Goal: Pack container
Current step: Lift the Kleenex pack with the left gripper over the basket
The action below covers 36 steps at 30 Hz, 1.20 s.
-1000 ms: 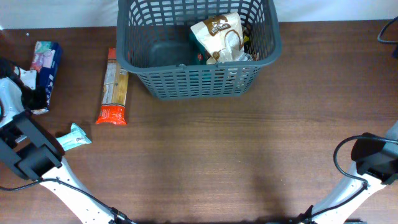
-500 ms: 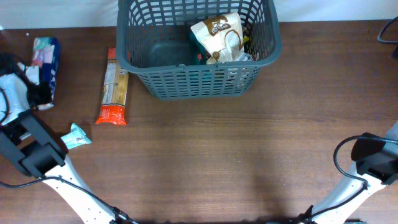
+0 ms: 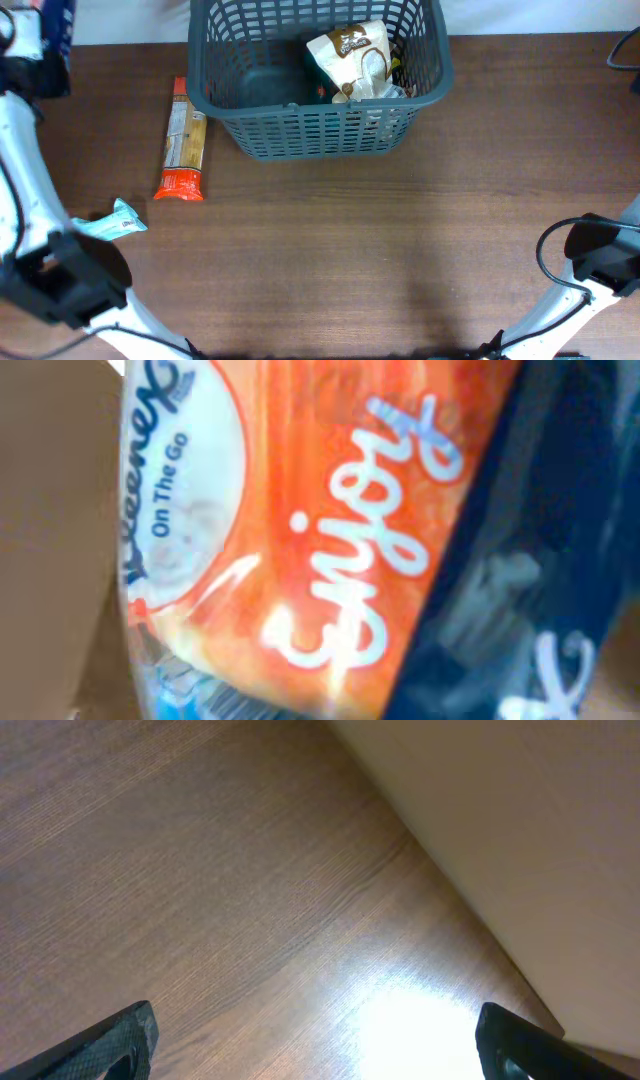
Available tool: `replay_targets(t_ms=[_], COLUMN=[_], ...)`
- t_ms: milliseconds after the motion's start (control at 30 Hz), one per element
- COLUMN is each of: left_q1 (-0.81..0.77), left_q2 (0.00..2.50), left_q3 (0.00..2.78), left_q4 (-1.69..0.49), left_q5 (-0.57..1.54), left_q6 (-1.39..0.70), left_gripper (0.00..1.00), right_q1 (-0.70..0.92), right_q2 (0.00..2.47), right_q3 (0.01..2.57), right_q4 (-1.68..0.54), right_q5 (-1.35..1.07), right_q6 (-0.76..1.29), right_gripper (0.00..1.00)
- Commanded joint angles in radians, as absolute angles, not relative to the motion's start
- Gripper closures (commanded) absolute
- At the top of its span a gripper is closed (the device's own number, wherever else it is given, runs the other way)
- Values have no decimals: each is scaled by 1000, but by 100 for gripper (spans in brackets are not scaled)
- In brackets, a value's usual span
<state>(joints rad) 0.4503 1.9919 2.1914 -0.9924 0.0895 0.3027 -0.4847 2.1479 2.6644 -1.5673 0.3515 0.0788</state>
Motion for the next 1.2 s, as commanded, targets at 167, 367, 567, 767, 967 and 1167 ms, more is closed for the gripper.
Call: replay_targets(t_ms=[167,367,567,767,967,1167], left_q1=[334,166,16,-89,-131,-131], left_q2=[1826,1793,1791,1791,1799,1850], left_q3=[2211,2212,2212,2212,2211,2211], left_q4=[-1042,-1050,-1037,-1037,-1045,-1057], left_q5=[308,337,337,337,337,316], left_q6=[281,281,280,281,281,281], left_gripper=[98,98,98,98,99,98], right_q1=[-484,-484,-484,-484,-484,-484], right_q2=[2152,2152,2152,2152,2152,2152], right_q3=[2659,2659,2659,2659,2659,2659], right_q4=[-1567,-1567,-1567,-1567,-1567,-1567], right_q5=[367,367,367,367,367,367], right_q6=[91,91,91,91,91,91], right_gripper=[1,1,1,1,1,1])
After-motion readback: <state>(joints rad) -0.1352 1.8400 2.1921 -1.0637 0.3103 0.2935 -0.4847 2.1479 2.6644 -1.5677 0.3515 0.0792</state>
